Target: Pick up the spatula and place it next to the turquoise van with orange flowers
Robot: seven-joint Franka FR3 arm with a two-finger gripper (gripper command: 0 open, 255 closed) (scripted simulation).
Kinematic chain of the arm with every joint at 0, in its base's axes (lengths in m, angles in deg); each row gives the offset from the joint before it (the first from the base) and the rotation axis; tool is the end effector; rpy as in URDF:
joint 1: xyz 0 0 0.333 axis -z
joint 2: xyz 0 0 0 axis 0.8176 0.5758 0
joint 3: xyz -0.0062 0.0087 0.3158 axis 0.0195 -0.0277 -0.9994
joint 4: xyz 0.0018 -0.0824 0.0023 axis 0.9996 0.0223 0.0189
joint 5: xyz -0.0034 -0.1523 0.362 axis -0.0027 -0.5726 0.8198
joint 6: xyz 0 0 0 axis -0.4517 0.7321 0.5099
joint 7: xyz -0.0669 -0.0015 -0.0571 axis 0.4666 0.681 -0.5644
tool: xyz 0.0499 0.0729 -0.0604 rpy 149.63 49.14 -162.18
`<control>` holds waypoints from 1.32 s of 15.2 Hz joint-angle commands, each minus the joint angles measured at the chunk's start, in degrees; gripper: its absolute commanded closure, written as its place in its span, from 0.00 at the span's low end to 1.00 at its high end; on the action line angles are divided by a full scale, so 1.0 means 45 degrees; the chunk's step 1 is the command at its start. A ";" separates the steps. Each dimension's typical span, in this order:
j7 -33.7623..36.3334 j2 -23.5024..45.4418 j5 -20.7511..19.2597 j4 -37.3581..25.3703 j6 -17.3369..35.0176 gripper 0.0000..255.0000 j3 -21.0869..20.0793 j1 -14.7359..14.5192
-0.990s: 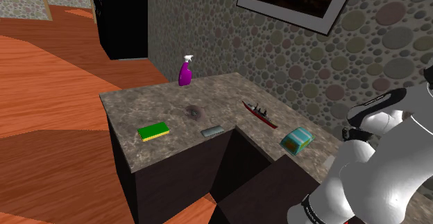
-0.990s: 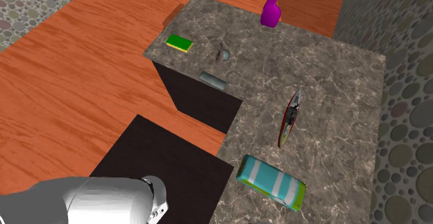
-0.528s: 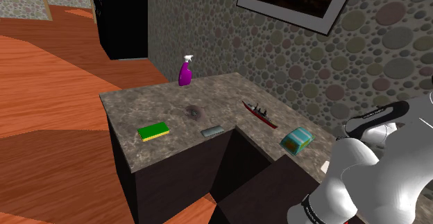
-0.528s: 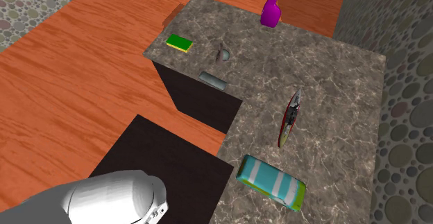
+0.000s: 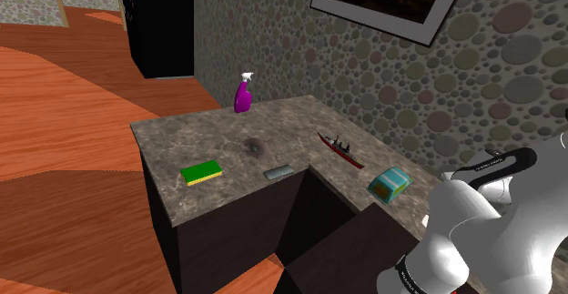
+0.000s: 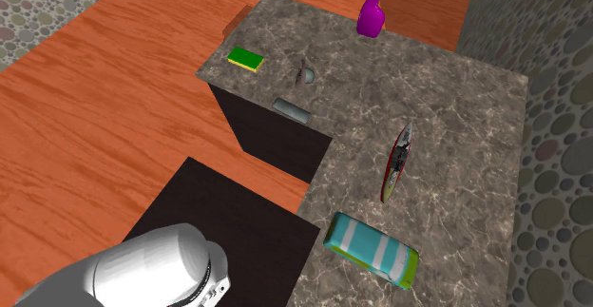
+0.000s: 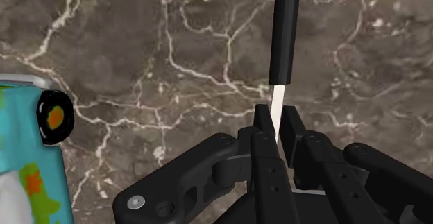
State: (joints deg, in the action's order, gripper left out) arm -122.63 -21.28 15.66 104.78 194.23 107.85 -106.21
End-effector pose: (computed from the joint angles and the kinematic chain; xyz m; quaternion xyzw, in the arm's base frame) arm 0.0577 -0.4678 0.1799 0.7034 0.7069 -0.0481 0.0566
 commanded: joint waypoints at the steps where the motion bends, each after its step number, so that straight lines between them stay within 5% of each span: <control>1: 0.0268 -0.0187 -0.0330 -0.0108 0.0071 1.00 0.0300 -0.0271; 8: 0.0264 -0.0185 -0.0326 -0.0106 0.0070 1.00 0.0295 -0.0266; 9: 0.0264 -0.0185 -0.0326 -0.0106 0.0070 0.00 0.0295 -0.0266; 14: 0.0264 -0.0185 -0.0326 -0.0106 0.0070 0.00 0.0295 -0.0266; 18: -0.2311 0.1749 0.3077 0.0870 -0.0613 0.00 -0.2999 0.2492; 20: -0.2304 0.1745 0.3067 0.0869 -0.0616 0.00 -0.3010 0.2504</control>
State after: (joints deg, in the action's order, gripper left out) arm -132.35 -13.93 28.52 108.40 191.59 95.19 -95.70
